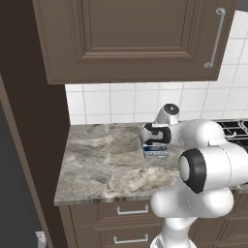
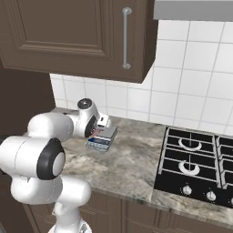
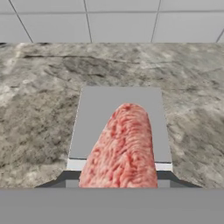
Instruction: Take the steak from the fridge and place it on the digital scale on the counter by the fridge. Wait a few seconds for a reading, then move it to the plate on the dining counter.
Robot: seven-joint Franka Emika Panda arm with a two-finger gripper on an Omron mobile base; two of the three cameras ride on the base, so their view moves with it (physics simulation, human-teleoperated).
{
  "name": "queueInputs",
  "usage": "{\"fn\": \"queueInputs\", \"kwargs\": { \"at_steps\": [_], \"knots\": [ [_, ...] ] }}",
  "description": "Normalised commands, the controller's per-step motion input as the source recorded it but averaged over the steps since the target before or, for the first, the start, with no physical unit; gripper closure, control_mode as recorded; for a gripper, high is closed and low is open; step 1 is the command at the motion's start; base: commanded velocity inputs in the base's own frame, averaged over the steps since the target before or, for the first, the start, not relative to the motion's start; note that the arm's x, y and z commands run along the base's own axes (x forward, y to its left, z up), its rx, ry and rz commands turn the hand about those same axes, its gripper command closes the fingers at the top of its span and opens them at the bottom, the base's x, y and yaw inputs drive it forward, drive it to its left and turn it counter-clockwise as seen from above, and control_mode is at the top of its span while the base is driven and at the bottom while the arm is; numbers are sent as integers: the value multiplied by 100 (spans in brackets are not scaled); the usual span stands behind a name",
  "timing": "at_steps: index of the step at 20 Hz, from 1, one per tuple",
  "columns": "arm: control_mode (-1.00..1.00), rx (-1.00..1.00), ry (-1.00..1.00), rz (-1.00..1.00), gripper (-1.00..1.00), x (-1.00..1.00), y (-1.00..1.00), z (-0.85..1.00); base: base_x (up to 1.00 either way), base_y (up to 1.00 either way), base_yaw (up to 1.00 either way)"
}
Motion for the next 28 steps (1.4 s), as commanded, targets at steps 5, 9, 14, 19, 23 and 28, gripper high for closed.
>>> {"fn": "queueInputs", "kwargs": {
  "at_steps": [5,9,14,19,23,28],
  "knots": [
    [-100,0,0,0,100,34,-1,-16,0,0,0],
    [-100,0,0,0,100,37,0,-16,0,0,0],
    [-100,0,0,0,100,29,0,-20,0,0,0],
    [-100,0,0,0,100,36,-2,-14,0,0,0],
    [-100,0,0,0,100,38,-4,-11,0,0,0],
    [-100,0,0,0,100,27,-3,-19,0,0,0]
  ]
}}
